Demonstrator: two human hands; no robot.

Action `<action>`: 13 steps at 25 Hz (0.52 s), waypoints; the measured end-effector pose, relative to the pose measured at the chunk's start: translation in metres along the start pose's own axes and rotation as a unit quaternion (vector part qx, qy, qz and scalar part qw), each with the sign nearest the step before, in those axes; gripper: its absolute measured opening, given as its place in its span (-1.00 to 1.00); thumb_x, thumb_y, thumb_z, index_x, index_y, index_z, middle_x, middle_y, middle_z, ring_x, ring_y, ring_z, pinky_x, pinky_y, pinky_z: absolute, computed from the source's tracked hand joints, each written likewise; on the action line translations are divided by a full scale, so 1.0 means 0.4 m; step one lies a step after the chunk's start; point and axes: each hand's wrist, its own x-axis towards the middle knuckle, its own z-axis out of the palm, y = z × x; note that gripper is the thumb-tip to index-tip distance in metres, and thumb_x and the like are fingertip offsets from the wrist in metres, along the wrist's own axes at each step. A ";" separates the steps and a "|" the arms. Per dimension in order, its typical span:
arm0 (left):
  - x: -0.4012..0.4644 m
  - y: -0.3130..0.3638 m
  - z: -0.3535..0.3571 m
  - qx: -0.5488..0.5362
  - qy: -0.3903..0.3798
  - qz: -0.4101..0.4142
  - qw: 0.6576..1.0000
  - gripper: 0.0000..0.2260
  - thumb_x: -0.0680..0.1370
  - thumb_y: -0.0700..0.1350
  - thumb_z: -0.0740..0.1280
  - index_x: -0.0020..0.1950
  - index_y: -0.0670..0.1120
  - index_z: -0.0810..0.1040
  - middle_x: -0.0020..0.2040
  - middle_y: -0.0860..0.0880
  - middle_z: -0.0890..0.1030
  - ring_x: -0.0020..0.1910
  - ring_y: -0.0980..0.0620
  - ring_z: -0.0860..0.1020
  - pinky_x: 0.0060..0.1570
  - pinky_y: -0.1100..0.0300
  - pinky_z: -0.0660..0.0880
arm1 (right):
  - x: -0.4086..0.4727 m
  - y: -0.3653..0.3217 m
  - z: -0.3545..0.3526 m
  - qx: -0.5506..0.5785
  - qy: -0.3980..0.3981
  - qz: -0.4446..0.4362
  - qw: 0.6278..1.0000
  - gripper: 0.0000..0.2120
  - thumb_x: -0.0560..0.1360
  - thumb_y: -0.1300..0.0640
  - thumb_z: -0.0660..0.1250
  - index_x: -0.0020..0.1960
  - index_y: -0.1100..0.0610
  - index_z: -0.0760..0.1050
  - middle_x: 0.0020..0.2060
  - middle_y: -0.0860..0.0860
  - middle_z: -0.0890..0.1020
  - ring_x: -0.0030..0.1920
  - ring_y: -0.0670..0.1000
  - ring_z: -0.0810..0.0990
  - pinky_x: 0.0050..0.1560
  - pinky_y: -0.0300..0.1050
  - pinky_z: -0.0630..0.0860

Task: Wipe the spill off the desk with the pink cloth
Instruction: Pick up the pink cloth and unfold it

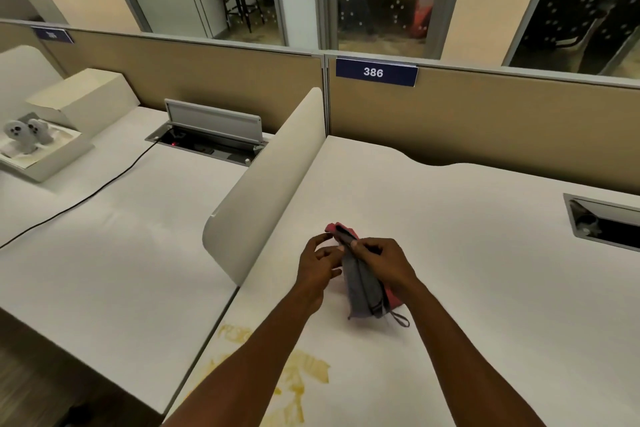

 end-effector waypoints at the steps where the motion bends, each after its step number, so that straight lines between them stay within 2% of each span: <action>1: -0.007 0.008 -0.005 -0.011 0.004 -0.020 1.000 -0.67 0.56 -0.06 0.45 0.30 -0.02 0.53 0.09 -0.14 0.70 0.06 -0.15 0.69 -0.05 0.02 0.64 | -0.006 0.001 0.005 0.030 -0.016 0.023 0.999 -0.76 0.58 -0.11 0.40 0.02 0.02 0.75 -0.10 0.02 0.77 -0.01 0.10 0.74 0.11 0.10 0.67; 3: -0.020 0.013 -0.010 0.000 0.011 -0.049 0.999 -0.64 0.52 0.12 0.46 0.23 -0.02 0.55 0.09 -0.10 0.70 0.04 -0.14 0.70 -0.13 0.05 0.62 | -0.025 -0.001 0.017 0.065 -0.040 0.051 0.996 -0.73 0.61 -0.06 0.38 -0.04 0.09 0.76 -0.10 0.11 0.77 0.00 0.20 0.73 0.11 0.12 0.67; 6: -0.028 0.012 -0.015 0.039 0.025 -0.019 0.999 -0.66 0.50 0.05 0.51 0.19 -0.07 0.60 0.09 -0.16 0.69 0.03 -0.16 0.69 -0.20 0.08 0.63 | -0.066 -0.023 0.029 0.091 -0.056 0.048 0.993 -0.72 0.63 0.00 0.35 -0.04 0.15 0.75 -0.10 0.16 0.76 -0.03 0.18 0.73 -0.06 -0.08 0.68; 9: -0.037 0.022 -0.041 0.063 0.011 0.008 0.998 -0.70 0.54 -0.09 0.47 0.25 -0.11 0.60 0.10 -0.18 0.68 0.04 -0.17 0.68 -0.20 0.10 0.64 | -0.078 -0.027 0.041 0.131 0.021 0.057 0.990 -0.79 0.65 0.05 0.33 -0.01 0.13 0.69 -0.05 0.13 0.73 0.04 0.19 0.70 -0.08 -0.13 0.62; 11: -0.053 0.038 -0.059 0.064 -0.021 0.030 0.997 -0.70 0.55 -0.07 0.46 0.27 -0.10 0.61 0.09 -0.16 0.69 0.04 -0.19 0.68 -0.18 0.11 0.64 | -0.085 -0.040 0.043 0.140 0.077 0.069 0.985 -0.80 0.65 0.04 0.32 0.01 0.14 0.65 -0.01 0.13 0.70 0.07 0.22 0.67 -0.04 -0.08 0.60; 13: -0.068 0.056 -0.071 0.062 -0.043 0.039 0.996 -0.69 0.55 -0.04 0.45 0.26 -0.10 0.62 0.08 -0.16 0.71 0.02 -0.20 0.70 -0.15 0.09 0.65 | -0.091 -0.054 0.041 0.145 0.071 0.082 0.983 -0.77 0.66 -0.04 0.28 0.04 0.08 0.62 0.04 0.11 0.69 0.10 0.19 0.66 0.07 0.00 0.60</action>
